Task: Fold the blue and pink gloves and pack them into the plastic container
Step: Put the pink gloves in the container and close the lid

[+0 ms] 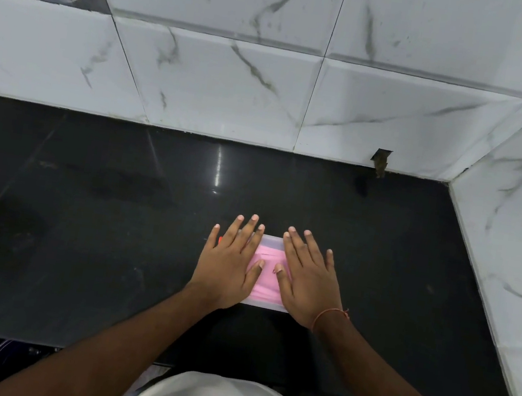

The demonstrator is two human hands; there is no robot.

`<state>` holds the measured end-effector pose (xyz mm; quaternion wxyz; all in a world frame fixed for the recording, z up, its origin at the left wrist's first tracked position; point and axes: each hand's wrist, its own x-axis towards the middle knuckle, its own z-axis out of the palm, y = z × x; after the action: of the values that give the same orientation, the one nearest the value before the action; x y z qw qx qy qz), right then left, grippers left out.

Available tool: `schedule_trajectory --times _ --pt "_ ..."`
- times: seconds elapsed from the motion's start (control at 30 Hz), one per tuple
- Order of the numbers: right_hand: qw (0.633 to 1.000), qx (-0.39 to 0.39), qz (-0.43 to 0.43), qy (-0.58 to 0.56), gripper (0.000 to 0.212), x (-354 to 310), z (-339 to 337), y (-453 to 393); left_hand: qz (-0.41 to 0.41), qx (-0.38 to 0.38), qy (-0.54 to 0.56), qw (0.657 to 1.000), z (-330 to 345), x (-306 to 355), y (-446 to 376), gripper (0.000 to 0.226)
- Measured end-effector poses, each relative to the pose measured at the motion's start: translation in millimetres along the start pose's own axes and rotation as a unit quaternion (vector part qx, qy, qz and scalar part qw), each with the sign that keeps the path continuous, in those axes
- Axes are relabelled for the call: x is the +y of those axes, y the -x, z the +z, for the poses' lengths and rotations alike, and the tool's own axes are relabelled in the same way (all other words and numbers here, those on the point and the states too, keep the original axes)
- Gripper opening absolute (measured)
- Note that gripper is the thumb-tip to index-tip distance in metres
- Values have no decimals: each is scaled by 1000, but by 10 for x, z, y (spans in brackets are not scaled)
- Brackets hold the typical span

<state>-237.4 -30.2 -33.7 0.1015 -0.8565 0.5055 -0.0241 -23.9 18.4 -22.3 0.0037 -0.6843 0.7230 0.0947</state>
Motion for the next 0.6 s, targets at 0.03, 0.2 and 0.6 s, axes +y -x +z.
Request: schedule_trajectory --times 0.03,0.2,0.6 --pt "1000 0 1 -1 68 4 6 -3 0 -1 -3 1000 -5 5 -2 80" --pt "1000 2 4 -4 70 6 27 -16 1 -5 -7 1000 15 -2 -11 78" --pt "999 4 3 -33 69 16 68 -29 -1 11 14 1000 43 -6 10 79"
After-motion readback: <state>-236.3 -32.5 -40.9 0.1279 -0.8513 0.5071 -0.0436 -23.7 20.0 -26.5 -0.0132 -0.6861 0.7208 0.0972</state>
